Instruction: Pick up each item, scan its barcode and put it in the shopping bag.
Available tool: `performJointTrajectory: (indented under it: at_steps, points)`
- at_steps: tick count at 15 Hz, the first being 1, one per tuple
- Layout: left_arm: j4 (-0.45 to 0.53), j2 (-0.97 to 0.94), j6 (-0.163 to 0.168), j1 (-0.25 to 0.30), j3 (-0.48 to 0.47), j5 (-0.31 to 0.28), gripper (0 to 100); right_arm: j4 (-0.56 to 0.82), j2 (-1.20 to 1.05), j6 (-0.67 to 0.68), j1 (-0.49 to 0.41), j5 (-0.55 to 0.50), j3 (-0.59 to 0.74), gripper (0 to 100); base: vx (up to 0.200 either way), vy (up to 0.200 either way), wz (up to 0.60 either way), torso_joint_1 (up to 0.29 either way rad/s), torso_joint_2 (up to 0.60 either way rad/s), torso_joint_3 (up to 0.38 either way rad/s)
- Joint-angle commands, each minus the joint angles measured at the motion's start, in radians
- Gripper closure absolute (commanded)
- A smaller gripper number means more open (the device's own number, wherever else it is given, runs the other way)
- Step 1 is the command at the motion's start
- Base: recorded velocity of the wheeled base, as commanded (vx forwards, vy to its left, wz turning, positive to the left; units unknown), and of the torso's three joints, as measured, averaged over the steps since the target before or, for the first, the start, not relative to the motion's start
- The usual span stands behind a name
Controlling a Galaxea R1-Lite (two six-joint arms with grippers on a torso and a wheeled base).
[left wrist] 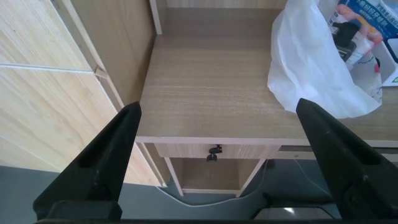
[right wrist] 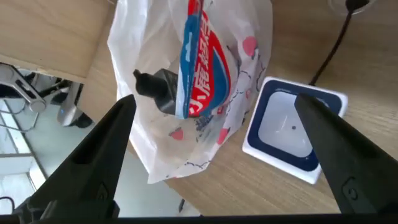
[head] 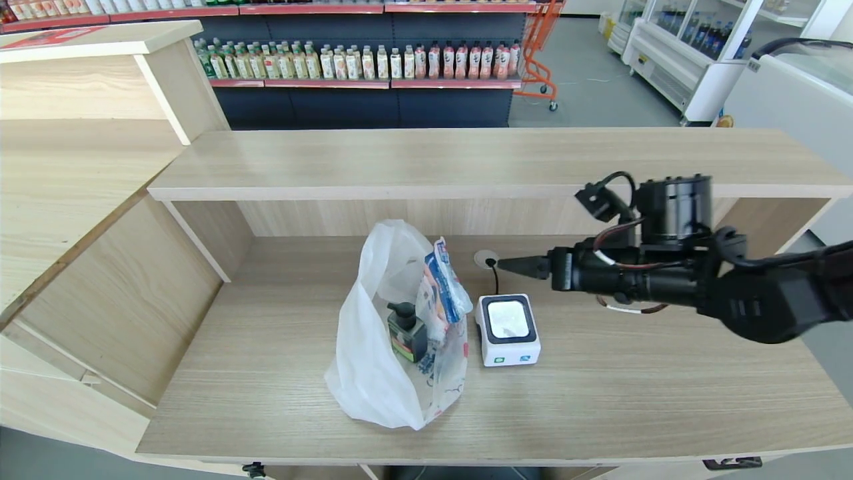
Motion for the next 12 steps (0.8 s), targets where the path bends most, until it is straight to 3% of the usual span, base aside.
performJointTrajectory:
  at_steps: [1,4,6,8,9,10,11,12]
  points:
    - [0.0,0.0,0.0,0.0,0.0,0.0,0,0.008,-0.451,-0.006,-0.063,0.009,0.219,0,0.0,0.0,0.0,0.0,0.0,0.0]
    - [0.0,0.0,0.0,0.0,0.0,0.0,0,0.037,-0.831,-0.172,-0.134,-0.051,0.528,0,0.0,0.0,0.0,0.0,0.0,0.0]
    - [0.0,0.0,0.0,0.0,0.0,0.0,0,0.048,-1.112,-0.209,-0.183,-0.258,0.805,0,0.0,0.0,0.0,0.0,0.0,0.0]
    - [0.0,0.0,0.0,0.002,0.0,0.0,0,0.108,-1.347,-0.241,-0.261,-0.349,0.971,0,0.0,0.0,0.0,0.0,0.0,0.0]
    - [0.0,0.001,0.0,0.0,0.0,0.0,0,0.161,-1.429,-0.269,-0.295,-0.349,0.999,0,0.0,0.0,0.0,0.0,0.0,0.0]
    - [0.0,0.001,0.0,0.0,0.0,0.0,0,0.338,-1.56,-0.278,-0.336,-0.349,0.999,0,0.0,0.0,0.0,0.0,0.0,0.0]
    - [0.0,0.001,0.0,0.0,0.0,0.0,0,0.405,-1.612,-0.276,-0.35,-0.36,0.999,0,0.0,0.0,0.0,0.0,0.0,0.0]
    - [0.0,0.0,0.0,0.0,0.0,0.0,0,0.523,-1.761,-0.25,-0.376,-0.435,0.991,0,0.0,0.0,0.0,0.0,0.0,0.0]
